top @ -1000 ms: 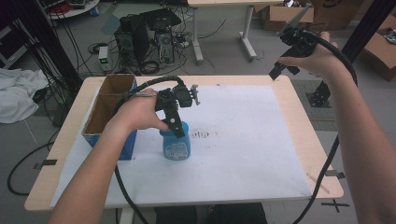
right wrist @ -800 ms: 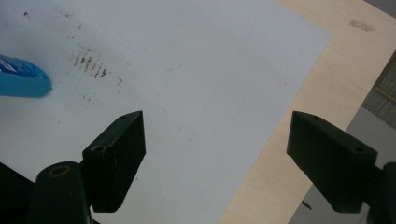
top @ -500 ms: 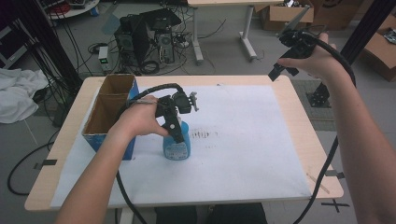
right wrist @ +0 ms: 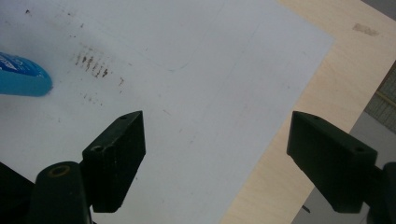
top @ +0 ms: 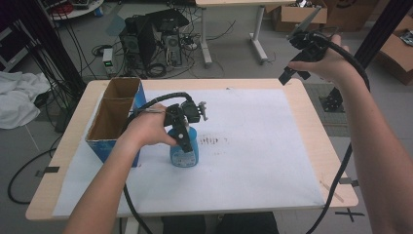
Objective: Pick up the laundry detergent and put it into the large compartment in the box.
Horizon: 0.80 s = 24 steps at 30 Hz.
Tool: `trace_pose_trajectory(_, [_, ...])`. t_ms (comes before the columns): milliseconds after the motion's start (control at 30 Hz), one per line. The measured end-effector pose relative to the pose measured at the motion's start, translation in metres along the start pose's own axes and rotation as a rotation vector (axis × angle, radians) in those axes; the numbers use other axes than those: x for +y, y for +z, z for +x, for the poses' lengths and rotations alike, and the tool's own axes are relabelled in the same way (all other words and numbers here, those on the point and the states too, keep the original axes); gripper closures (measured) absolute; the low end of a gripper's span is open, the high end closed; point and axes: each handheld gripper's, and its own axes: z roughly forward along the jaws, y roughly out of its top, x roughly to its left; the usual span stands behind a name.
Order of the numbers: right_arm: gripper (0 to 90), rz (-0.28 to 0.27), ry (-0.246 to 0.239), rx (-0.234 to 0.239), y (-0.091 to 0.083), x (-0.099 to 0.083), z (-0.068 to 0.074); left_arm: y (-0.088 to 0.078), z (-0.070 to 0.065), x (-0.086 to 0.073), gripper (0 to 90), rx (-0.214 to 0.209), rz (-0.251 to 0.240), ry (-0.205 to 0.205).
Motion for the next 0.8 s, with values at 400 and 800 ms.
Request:
trace_pose_trajectory(400, [19.7,-0.001,0.001,0.005,0.0018,-0.0006,-0.0017,0.001,0.0007,0.002,12.7,-0.003,0.002,0.013])
trace_pose_trajectory(800, [19.7,-0.003,0.001,0.007,0.0032,-0.0016,-0.0035,0.0025,0.0009,0.0022,16.6,0.002,0.021,0.02])
